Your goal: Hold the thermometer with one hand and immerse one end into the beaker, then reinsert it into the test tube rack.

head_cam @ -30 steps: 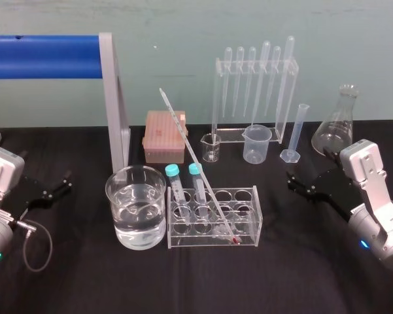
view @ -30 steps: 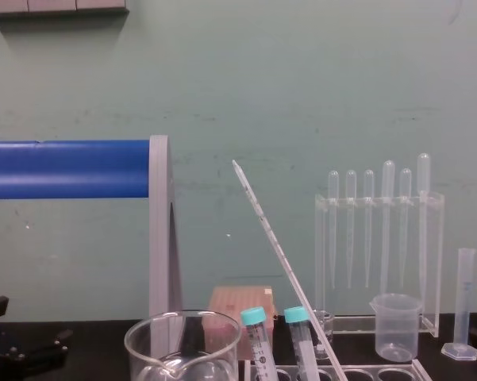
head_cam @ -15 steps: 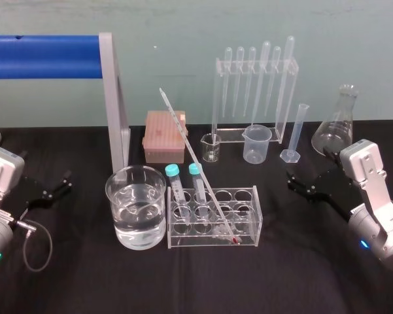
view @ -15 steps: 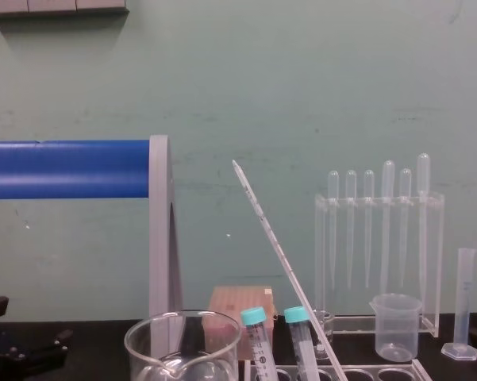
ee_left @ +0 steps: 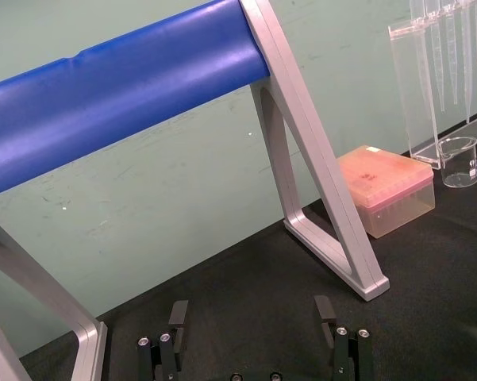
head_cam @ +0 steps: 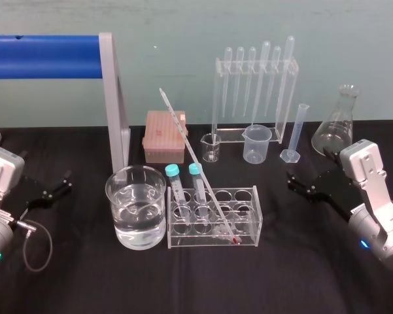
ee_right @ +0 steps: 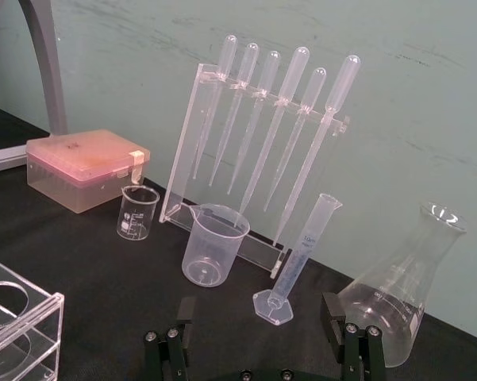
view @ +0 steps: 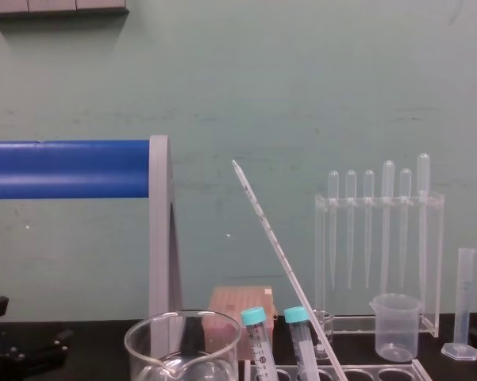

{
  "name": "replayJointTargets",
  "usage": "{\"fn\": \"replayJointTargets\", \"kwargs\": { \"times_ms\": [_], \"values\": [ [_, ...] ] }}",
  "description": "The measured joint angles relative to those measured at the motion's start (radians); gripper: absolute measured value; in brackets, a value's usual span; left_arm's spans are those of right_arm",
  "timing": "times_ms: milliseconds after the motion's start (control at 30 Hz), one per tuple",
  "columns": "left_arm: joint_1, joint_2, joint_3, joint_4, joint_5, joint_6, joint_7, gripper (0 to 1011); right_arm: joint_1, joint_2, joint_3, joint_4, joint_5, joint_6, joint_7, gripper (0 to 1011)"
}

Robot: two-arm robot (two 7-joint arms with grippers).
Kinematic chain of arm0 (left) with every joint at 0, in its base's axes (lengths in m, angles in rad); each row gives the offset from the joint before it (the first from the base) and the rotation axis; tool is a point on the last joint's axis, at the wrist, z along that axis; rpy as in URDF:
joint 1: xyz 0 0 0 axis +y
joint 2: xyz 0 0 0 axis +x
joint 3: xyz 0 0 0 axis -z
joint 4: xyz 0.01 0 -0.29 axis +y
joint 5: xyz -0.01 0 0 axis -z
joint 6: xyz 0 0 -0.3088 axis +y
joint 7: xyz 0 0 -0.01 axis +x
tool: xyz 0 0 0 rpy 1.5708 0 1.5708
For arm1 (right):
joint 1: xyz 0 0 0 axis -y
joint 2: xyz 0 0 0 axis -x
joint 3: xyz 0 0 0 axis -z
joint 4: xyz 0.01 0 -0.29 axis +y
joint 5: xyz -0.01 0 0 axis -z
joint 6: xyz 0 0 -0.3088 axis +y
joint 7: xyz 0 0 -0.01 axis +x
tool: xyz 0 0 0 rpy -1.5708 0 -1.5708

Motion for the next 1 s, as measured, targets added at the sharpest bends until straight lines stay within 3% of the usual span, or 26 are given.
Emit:
{"fn": "replayJointTargets", "kwargs": {
  "times_ms": [500,533,667,767,800,900,1000],
  "values": [
    [0.000,0.000,0.000,0.000,0.000,0.000,0.000,1008,0.006,0.004,0.008,-0.002,-0.007,0.001,0.017,1003],
    [0.000,0.000,0.000,0.000,0.000,0.000,0.000,1008,0.005,0.005,0.013,-0.007,0.008,0.006,0.032,1003],
    [0.000,0.000,0.000,0.000,0.000,0.000,0.000,1008,-0.001,0.012,0.066,-0.060,0.151,0.084,0.145,1003],
    [0.000,0.000,0.000,0.000,0.000,0.000,0.000,1008,0.000,0.024,0.100,-0.106,0.255,0.170,0.232,1002],
    [0.000,0.000,0.000,0.000,0.000,0.000,0.000,1008,0.005,0.033,0.113,-0.133,0.301,0.224,0.273,1003],
    [0.000,0.000,0.000,0.000,0.000,0.000,0.000,1008,0.025,0.046,0.124,-0.176,0.360,0.317,0.342,1003],
    [0.000,0.000,0.000,0.000,0.000,0.000,0.000,1008,0.044,0.052,0.122,-0.200,0.383,0.366,0.385,1003]
  ]
}}
